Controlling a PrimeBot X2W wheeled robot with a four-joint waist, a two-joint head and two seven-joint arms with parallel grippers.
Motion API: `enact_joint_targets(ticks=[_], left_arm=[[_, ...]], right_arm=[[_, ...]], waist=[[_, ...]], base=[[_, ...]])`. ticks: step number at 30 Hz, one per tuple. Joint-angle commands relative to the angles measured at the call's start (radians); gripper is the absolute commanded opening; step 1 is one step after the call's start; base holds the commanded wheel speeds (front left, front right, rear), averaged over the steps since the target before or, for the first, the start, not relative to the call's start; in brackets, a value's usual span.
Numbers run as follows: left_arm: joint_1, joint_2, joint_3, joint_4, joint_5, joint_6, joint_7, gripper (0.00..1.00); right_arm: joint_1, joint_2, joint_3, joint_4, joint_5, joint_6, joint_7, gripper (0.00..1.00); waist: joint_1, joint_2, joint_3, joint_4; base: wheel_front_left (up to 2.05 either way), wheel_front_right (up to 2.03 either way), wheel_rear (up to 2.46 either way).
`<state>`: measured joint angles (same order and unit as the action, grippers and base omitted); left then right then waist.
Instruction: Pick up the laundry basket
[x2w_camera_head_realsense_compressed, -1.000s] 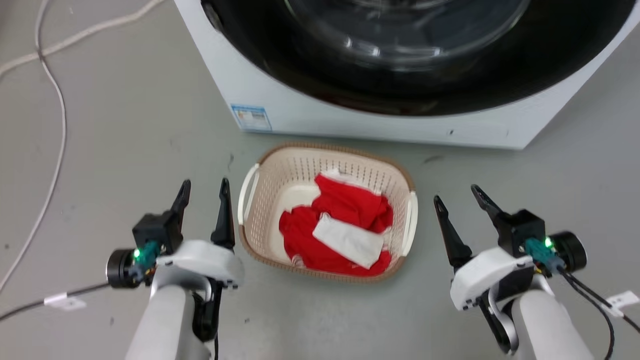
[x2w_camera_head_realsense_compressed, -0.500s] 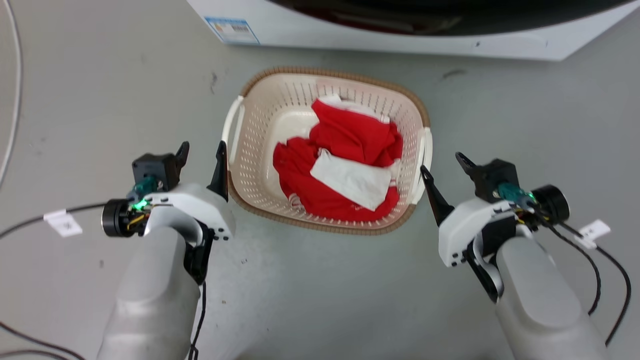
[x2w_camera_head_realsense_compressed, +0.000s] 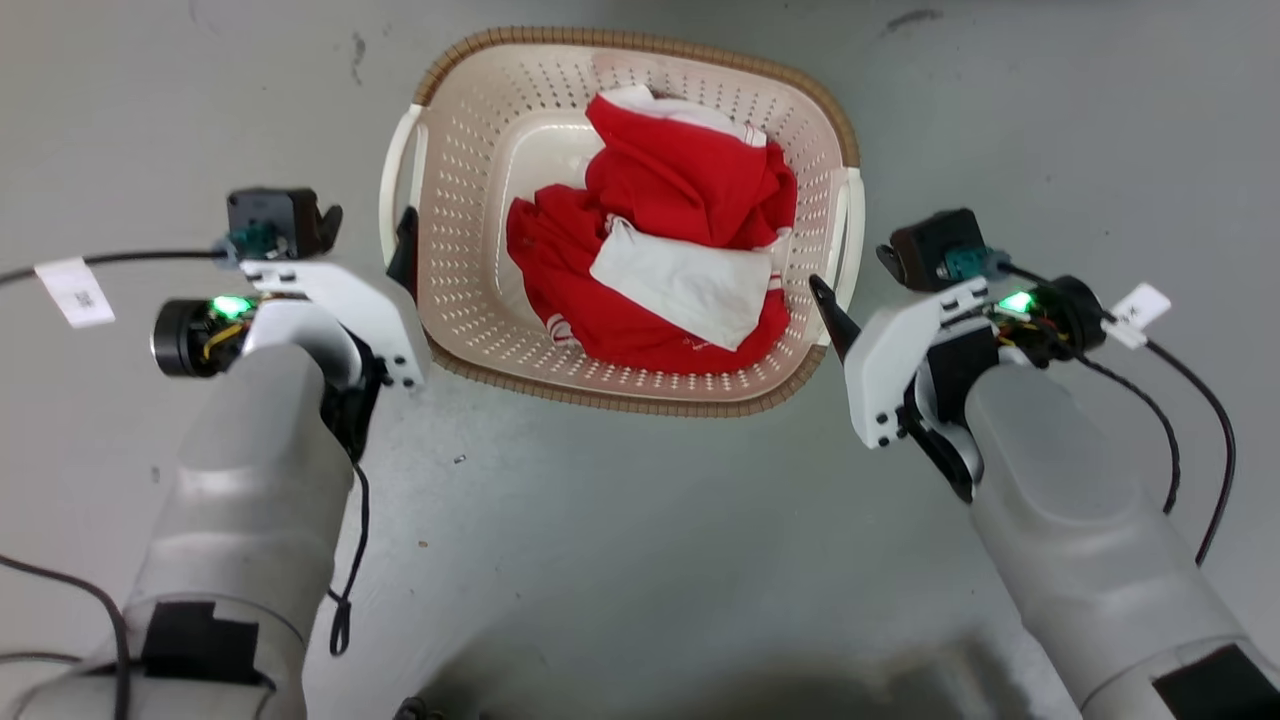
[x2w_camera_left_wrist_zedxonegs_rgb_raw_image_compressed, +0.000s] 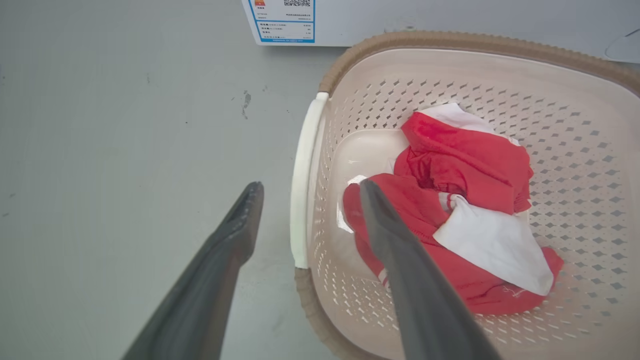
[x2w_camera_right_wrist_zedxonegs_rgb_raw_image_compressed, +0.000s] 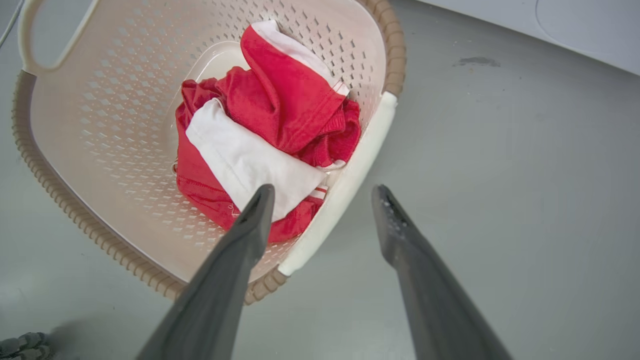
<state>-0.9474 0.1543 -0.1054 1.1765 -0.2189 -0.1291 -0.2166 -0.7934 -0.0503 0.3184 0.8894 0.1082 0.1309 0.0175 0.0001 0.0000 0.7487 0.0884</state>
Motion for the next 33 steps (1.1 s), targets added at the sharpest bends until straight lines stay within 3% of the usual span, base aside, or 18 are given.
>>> enact_joint_targets(ticks=[1, 15, 26, 27, 28, 29, 30, 31, 33], left_arm=[[-0.034, 0.007, -0.009, 0.016, -0.008, -0.001, 0.011, 1.0], [-0.158, 0.049, -0.125, 0.066, -0.113, -0.001, 0.14, 1.0], [-0.194, 0.061, -0.191, 0.073, -0.179, -0.001, 0.181, 1.0], [-0.193, 0.061, -0.198, 0.073, -0.185, -0.001, 0.187, 0.45], [-0.192, 0.062, -0.201, 0.07, -0.198, -0.001, 0.186, 0.01], [-0.192, 0.062, -0.201, 0.07, -0.198, -0.001, 0.186, 0.01], [-0.191, 0.063, -0.206, 0.066, -0.206, -0.001, 0.189, 0.0], [-0.188, 0.06, -0.212, 0.063, -0.219, -0.001, 0.197, 0.0], [-0.184, 0.053, -0.226, 0.056, -0.238, -0.003, 0.203, 0.0]], right_arm=[[-0.039, 0.0, 0.021, 0.022, 0.02, 0.0, 0.02, 1.0], [-0.229, 0.001, 0.269, 0.105, 0.193, 0.0, 0.197, 1.0], [-0.262, 0.0, 0.382, 0.153, 0.261, 0.0, 0.262, 1.0], [-0.258, -0.001, 0.393, 0.153, 0.274, 0.0, 0.272, 1.0], [-0.255, -0.001, 0.402, 0.154, 0.285, 0.0, 0.285, 1.0], [-0.255, -0.001, 0.402, 0.154, 0.285, 0.0, 0.285, 1.0], [-0.249, -0.002, 0.413, 0.157, 0.301, 0.0, 0.299, 0.47], [-0.245, -0.002, 0.424, 0.157, 0.317, 0.0, 0.311, 0.04], [-0.241, 0.001, 0.445, 0.155, 0.342, 0.001, 0.331, 0.0]], waist=[[-0.0001, 0.0, 0.024, -0.005], [-0.0001, 0.0, 0.128, -0.013], [-0.0001, 0.0, 0.181, -0.012], [-0.0001, 0.0, 0.184, -0.012], [-0.0001, 0.0, 0.186, -0.012], [-0.0001, 0.0, 0.186, -0.012], [-0.0001, 0.0, 0.189, -0.012], [-0.0001, 0.0, 0.19, -0.012], [-0.0001, 0.0, 0.192, -0.011]], base=[[0.0, 0.0, 0.0], [0.0, 0.0, 0.0], [0.0, 0.0, 0.0], [0.0, 0.0, 0.0], [0.0, 0.0, 0.0], [0.0, 0.0, 0.0], [0.0, 0.0, 0.0], [0.0, 0.0, 0.0], [0.0, 0.0, 0.0]])
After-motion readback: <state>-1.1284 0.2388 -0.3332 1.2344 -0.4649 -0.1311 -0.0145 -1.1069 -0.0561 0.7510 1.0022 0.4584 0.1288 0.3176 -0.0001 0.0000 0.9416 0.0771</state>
